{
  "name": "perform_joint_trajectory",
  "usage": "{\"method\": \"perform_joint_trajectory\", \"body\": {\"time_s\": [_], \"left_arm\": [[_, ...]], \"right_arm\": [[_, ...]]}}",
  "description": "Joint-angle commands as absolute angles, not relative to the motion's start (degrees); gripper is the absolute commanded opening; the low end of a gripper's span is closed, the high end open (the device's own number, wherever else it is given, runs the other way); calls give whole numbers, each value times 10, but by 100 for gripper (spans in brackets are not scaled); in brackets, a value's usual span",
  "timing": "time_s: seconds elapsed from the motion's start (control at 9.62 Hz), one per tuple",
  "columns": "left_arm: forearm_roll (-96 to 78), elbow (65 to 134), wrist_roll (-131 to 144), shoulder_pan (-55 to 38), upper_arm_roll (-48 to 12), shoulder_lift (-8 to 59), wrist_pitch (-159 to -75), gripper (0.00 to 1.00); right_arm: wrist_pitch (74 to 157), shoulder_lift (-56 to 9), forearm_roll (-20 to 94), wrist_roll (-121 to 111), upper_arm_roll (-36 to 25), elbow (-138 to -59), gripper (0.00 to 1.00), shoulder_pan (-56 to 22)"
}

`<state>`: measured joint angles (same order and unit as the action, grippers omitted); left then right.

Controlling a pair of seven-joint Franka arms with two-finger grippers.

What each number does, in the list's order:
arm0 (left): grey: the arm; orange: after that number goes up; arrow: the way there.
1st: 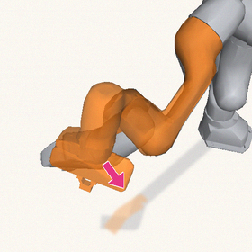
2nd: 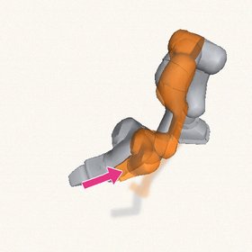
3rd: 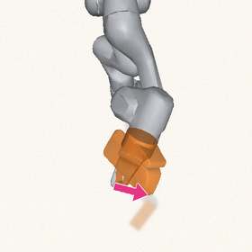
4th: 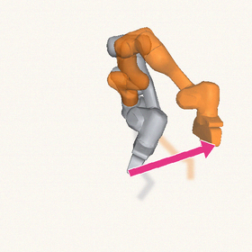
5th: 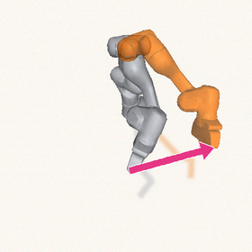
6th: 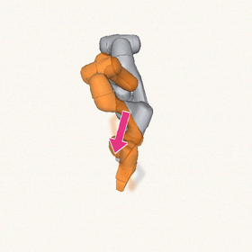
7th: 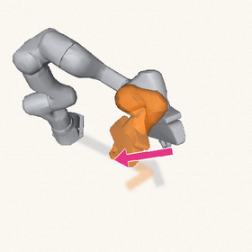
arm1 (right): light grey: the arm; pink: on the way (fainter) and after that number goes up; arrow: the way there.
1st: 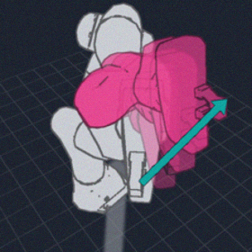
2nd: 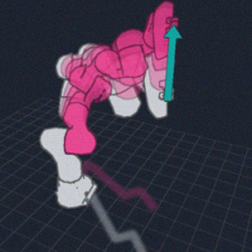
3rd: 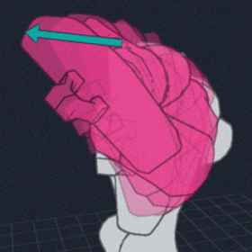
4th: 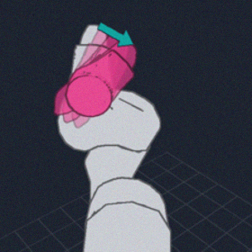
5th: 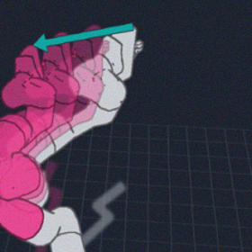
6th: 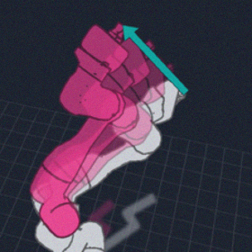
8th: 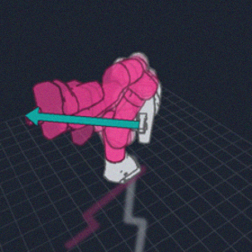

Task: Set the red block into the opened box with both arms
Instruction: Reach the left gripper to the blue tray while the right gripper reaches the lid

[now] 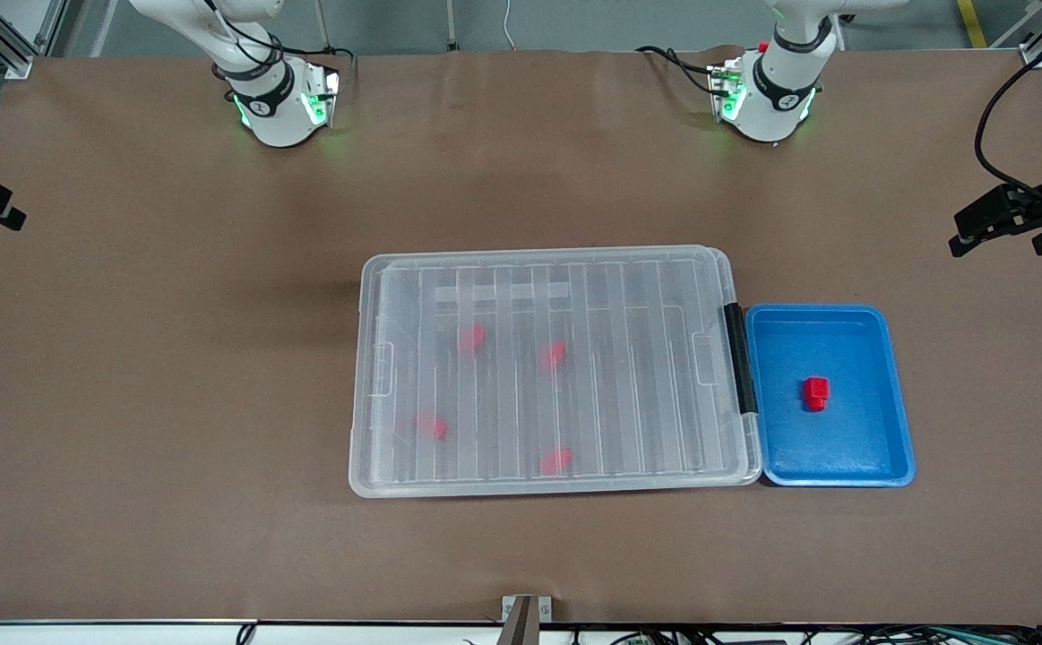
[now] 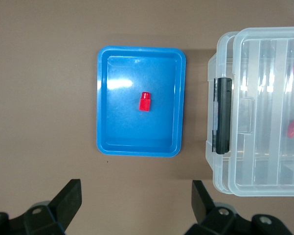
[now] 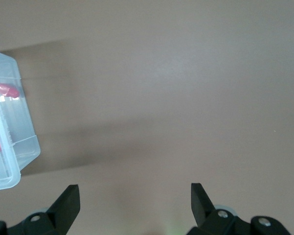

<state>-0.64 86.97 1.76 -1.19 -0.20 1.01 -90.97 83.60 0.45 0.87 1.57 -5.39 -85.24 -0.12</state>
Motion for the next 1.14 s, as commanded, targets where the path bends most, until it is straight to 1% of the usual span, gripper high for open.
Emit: {"method": "perform_joint_trajectory", "body": {"time_s": [0.0,0.1,0.21,0.42,0.52,0.62,0.73,0.83,0.94,1.04], "left_arm": [[-8,851,13,-8,-2,21,-909,99],[-11,862,4,-5,-1,30,-911,99],[-11,868,4,-5,-1,46,-927,99],[-11,871,4,-5,-1,101,-974,99],[-12,886,4,-5,-2,128,-999,98],[-14,907,4,-5,-2,151,-1052,98],[-13,924,0,-4,-2,171,-1080,98],[-14,942,-16,-4,-2,195,-1098,99],[-16,963,-17,-4,-2,211,-1144,99],[-33,1006,-19,-4,-2,221,-1213,98]], "right_arm": [[841,-39,14,40,-32,-843,100,-73],[872,-84,14,94,-21,-839,100,-109],[940,-131,13,138,-10,-838,100,-143],[1036,-211,11,213,-9,-837,100,-209],[1051,-234,6,225,-9,-838,100,-224],[1068,-249,7,224,-9,-838,100,-224],[1099,-261,9,217,-9,-841,100,-224],[1108,-281,8,217,-8,-842,100,-234],[1116,-291,7,214,-9,-842,100,-244],[1123,-292,5,214,-9,-845,100,-249]]}}
